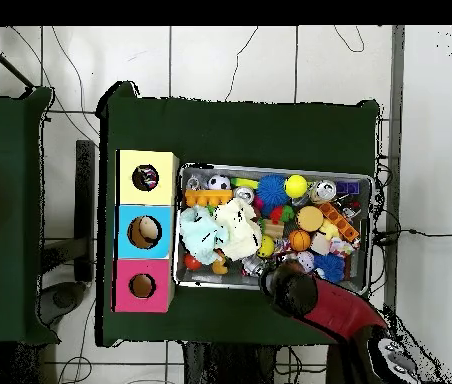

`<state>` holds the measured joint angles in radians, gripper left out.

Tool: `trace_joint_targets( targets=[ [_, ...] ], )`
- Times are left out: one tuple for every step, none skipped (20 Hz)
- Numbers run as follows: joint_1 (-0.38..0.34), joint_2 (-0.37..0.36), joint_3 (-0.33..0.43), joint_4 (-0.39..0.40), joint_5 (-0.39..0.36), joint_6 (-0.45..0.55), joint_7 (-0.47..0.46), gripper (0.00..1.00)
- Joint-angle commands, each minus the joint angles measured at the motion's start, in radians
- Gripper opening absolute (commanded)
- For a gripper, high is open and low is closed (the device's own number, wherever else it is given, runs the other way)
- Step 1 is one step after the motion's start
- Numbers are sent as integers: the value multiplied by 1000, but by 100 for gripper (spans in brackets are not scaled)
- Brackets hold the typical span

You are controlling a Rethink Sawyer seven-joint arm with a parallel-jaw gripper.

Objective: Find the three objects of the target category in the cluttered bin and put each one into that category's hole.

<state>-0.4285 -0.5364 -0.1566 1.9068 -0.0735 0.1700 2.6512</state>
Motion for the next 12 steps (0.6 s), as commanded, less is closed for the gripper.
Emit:
trace_joint_targets(
  targets=[
    [69,-18,52,-64,68,160,74,100],
    [73,-17,53,-67,70,164,76,100],
    [73,-11,55,-71,71,159,76,100],
    [73,-4,57,-74,71,154,76,100],
    [75,3,54,-79,69,148,75,100],
    [78,9,51,-87,68,145,73,100],
    [80,14,48,-91,67,144,72,100],
    [85,17,45,-94,66,148,71,100],
    [83,21,46,-95,66,148,68,100],
    [83,23,48,-95,66,147,67,100],
    [84,25,48,-97,64,148,64,100],
    [78,24,53,-97,66,153,61,100]
  ],
)
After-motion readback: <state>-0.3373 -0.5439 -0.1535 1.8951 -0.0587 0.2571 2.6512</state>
